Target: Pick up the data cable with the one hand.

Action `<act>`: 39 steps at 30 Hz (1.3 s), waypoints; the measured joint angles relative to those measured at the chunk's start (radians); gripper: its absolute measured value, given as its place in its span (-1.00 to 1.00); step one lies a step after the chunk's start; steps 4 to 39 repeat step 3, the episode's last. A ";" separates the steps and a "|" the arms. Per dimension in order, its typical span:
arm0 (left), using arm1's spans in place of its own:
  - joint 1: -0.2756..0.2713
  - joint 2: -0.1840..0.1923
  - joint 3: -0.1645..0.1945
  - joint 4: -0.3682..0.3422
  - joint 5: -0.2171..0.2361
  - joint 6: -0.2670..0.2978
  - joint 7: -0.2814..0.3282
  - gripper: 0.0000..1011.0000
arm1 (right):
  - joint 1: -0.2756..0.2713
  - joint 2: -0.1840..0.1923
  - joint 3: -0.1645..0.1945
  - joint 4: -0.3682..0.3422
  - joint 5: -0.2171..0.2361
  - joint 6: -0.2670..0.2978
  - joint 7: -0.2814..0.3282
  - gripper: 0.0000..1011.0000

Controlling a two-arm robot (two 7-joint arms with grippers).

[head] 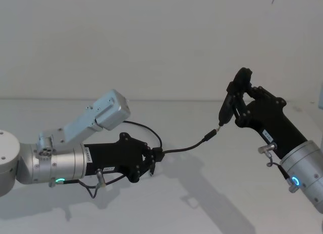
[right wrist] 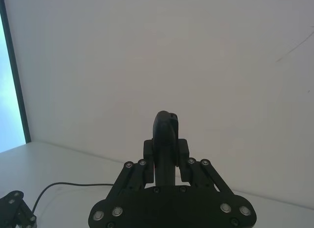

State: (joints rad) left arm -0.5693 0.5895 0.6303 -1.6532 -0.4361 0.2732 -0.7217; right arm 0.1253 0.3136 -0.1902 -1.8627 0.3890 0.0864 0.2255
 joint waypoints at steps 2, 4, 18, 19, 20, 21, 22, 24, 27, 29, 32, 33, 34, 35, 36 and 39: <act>0.000 0.000 0.000 0.000 0.000 0.000 0.000 -0.94 | 0.000 0.000 0.000 0.000 0.001 0.000 0.000 -0.45; 0.000 0.000 0.000 0.000 0.000 0.000 0.000 -0.94 | 0.000 0.000 0.000 0.000 0.001 0.000 0.000 -0.45; 0.000 0.000 0.000 0.000 0.000 0.000 0.000 -0.94 | 0.000 0.000 0.000 0.000 0.001 0.000 0.000 -0.45; 0.000 0.000 0.000 0.000 0.000 0.000 0.000 -0.94 | 0.000 0.000 0.000 0.000 0.001 0.000 0.000 -0.45; 0.000 0.000 0.000 0.000 0.000 0.000 0.000 -0.94 | 0.000 0.000 0.000 0.000 0.001 0.000 0.000 -0.45; 0.000 0.000 0.000 0.000 0.000 0.000 0.000 -0.94 | 0.000 0.000 0.000 0.000 0.001 0.000 0.000 -0.45; 0.000 0.000 0.000 0.000 0.000 0.000 0.000 -0.94 | 0.000 0.000 0.000 0.000 0.001 0.000 0.000 -0.45; 0.000 0.000 0.000 0.000 0.000 0.000 0.000 -0.94 | 0.000 0.000 0.000 0.000 0.001 0.000 0.000 -0.45; 0.000 0.000 0.000 0.000 0.000 0.000 0.000 -0.94 | 0.000 0.000 0.000 0.000 0.001 0.000 0.000 -0.45; 0.000 0.000 0.000 0.000 0.000 0.000 0.000 -0.94 | 0.000 0.000 0.000 0.000 0.001 0.000 0.000 -0.45; 0.000 0.000 0.000 0.000 0.000 0.000 0.000 -0.94 | 0.000 0.000 0.000 0.000 0.001 0.000 0.000 -0.45; 0.000 0.000 0.000 0.000 0.000 0.000 0.000 -0.94 | 0.000 0.000 0.000 0.000 0.001 0.000 0.000 -0.45; 0.000 0.000 0.000 0.000 0.000 0.000 0.000 -0.94 | 0.000 0.000 0.000 0.000 0.001 0.000 0.000 -0.45; 0.000 0.000 0.000 0.000 0.000 0.000 0.000 -0.94 | 0.000 0.000 0.000 0.000 0.001 0.000 0.000 -0.45; 0.000 0.000 0.000 0.000 0.000 0.000 0.000 -0.94 | 0.000 0.000 0.000 0.000 0.001 0.000 0.000 -0.45; 0.000 0.000 0.000 0.000 0.000 0.000 0.000 -0.94 | 0.000 0.000 0.000 0.000 0.001 0.000 0.000 -0.45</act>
